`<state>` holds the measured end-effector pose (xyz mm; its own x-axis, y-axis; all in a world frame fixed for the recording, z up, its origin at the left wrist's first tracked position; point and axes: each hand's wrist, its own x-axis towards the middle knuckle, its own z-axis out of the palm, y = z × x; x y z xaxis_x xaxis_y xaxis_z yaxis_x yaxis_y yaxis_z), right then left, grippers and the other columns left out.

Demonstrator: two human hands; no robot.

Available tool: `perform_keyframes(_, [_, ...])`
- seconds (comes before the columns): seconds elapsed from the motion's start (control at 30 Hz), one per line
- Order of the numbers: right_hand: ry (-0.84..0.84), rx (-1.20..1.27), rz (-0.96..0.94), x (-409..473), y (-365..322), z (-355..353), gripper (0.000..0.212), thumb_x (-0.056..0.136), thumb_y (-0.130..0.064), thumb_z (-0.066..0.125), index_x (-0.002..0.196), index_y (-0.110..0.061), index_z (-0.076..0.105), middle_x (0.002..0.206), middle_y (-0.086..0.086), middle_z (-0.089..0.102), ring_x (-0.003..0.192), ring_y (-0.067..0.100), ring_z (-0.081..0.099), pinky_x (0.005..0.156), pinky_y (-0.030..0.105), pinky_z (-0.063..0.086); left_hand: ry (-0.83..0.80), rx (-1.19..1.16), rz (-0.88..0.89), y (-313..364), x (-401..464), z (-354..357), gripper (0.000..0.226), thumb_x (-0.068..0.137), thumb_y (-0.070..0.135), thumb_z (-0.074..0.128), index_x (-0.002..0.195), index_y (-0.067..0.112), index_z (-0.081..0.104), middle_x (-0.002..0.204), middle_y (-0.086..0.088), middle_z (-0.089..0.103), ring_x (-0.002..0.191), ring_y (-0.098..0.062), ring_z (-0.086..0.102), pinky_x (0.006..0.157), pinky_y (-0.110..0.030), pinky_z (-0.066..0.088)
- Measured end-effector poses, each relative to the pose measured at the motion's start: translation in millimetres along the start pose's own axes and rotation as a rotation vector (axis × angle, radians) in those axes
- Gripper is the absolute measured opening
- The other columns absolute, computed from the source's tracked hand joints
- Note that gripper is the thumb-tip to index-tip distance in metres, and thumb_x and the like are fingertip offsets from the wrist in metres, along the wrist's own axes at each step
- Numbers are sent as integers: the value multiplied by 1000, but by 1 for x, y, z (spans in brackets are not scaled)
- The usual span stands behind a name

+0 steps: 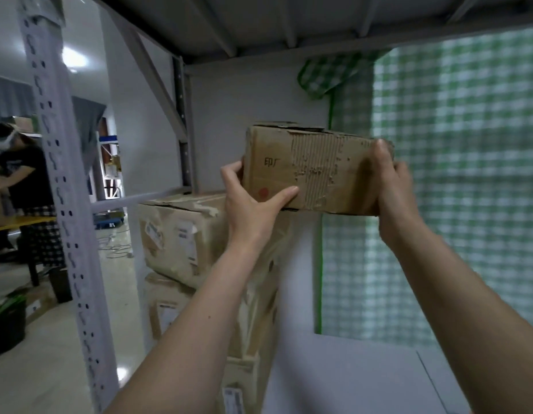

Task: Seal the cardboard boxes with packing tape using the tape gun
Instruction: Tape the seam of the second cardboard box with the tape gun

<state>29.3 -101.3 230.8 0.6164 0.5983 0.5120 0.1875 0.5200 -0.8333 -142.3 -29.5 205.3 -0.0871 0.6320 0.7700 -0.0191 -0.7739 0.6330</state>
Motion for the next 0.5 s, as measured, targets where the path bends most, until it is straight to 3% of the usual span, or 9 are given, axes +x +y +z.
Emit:
perform_keyframes(0.13, [156,-90,74,-15,14,-56,59,86,-70,40,113,-18,48,111,-5,54,105,15,54,94,44,47,-98,-21,-47,-12,-53,34,89,58,27,91,123,28,30,118,17,44,107,1,49,84,-1,39])
perform_keyframes(0.3, [238,-194,187,-42,58,-117,43,89,-54,44,102,-13,46,92,-5,50,89,15,50,81,39,45,-261,71,-159,-45,-128,64,113,56,28,92,146,17,25,140,5,22,128,-4,32,94,6,18])
perform_keyframes(0.43, [261,-233,320,-76,109,-155,28,90,-40,44,95,-13,44,82,-4,43,75,14,41,67,34,35,-327,124,-248,-75,-196,73,117,53,27,93,148,17,25,135,8,21,134,-12,30,106,-7,20])
perform_keyframes(0.5, [240,-247,411,-96,135,-171,22,90,-35,41,94,-13,43,81,-4,41,72,14,38,64,32,31,-374,107,-297,-86,-230,71,119,56,21,92,150,21,19,144,6,24,135,-8,27,98,3,18])
